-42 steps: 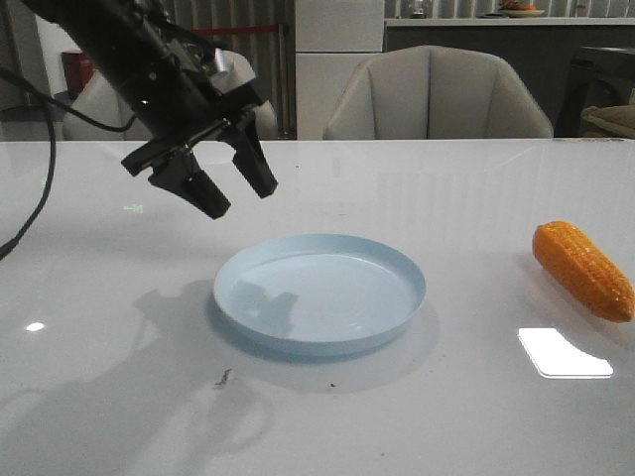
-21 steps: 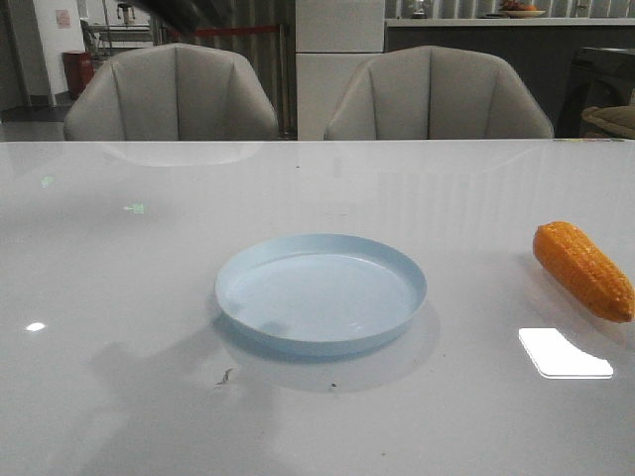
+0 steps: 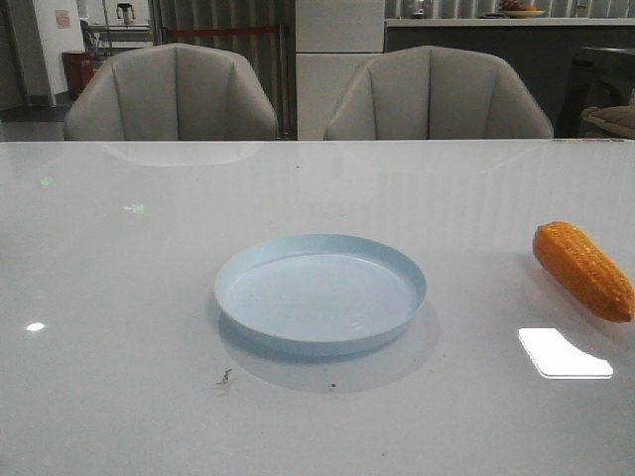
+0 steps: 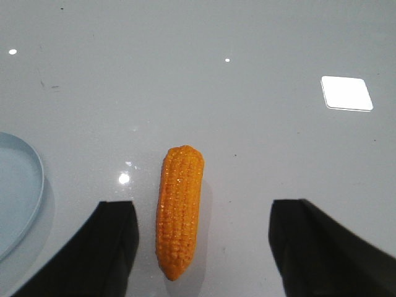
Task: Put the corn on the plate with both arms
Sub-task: 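Move the right gripper down over the orange corn cob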
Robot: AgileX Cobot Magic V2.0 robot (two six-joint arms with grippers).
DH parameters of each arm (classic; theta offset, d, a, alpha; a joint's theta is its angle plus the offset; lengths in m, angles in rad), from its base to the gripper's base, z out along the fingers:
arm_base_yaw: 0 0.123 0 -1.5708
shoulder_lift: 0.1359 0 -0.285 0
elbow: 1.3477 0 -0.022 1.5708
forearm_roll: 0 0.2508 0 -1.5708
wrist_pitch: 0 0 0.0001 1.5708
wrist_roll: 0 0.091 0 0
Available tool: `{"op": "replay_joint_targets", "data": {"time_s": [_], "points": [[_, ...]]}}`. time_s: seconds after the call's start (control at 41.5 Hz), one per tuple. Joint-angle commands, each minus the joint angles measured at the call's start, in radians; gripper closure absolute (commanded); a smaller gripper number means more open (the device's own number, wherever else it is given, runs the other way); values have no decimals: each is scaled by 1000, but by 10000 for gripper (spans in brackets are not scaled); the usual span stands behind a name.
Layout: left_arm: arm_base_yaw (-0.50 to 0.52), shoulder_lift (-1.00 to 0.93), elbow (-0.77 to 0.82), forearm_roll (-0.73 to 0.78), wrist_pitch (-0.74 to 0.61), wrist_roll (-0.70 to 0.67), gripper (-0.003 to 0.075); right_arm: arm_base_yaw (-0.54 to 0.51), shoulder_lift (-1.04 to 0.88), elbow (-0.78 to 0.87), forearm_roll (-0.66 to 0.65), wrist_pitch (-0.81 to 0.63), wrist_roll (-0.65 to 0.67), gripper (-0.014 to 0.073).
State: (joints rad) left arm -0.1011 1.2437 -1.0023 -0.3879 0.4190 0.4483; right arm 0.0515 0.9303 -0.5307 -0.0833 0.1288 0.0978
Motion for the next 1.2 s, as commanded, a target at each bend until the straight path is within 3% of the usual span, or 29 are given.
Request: {"op": "replay_joint_targets", "data": {"time_s": [0.0, 0.337, 0.771, 1.18], "points": [[24, -140, 113, 20, -126, 0, 540, -5, -9, -37, -8, -75, -5, 36], [26, -447, 415, 45, -133, 2, 573, -5, -9, -37, -8, -76, -5, 36], [26, -509, 457, 45, -131, 2, 573, -5, -9, -51, -8, -54, -5, 42], [26, -509, 457, 45, -131, 2, 573, -5, 236, -369, -8, 324, -5, 43]]}}
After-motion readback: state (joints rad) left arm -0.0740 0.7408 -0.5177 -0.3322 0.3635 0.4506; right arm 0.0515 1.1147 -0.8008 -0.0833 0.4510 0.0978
